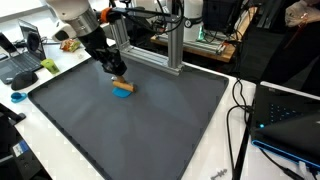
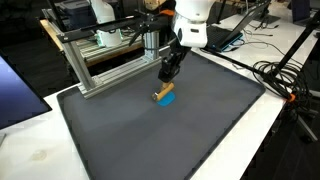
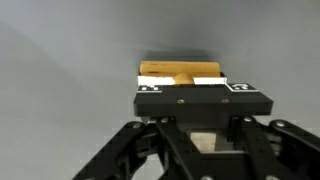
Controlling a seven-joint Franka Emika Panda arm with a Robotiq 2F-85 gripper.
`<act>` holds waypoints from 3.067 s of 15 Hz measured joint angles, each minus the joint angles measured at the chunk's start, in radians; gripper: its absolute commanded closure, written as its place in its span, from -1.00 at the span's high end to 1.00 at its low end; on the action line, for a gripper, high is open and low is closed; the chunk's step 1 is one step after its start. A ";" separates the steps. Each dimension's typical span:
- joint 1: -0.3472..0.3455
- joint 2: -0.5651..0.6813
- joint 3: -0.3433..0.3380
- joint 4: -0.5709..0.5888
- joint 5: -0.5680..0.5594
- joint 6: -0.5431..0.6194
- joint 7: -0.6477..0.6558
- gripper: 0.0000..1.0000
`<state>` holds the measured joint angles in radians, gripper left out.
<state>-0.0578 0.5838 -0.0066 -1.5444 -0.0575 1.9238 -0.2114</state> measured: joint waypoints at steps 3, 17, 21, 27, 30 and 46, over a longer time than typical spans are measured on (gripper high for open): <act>0.002 0.006 0.000 0.010 -0.004 -0.012 0.000 -0.56; 0.002 0.010 0.001 0.012 -0.003 0.012 0.008 -0.56; 0.002 0.007 0.001 0.011 -0.001 0.043 0.009 -0.56; 0.002 0.011 0.006 0.007 0.002 0.136 0.009 -0.56; 0.002 0.012 0.006 0.006 0.002 0.147 0.009 -0.56; -0.003 0.020 0.004 0.030 -0.006 -0.019 -0.025 -0.56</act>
<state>-0.0607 0.6034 -0.0029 -1.5148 -0.0636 1.9049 -0.2366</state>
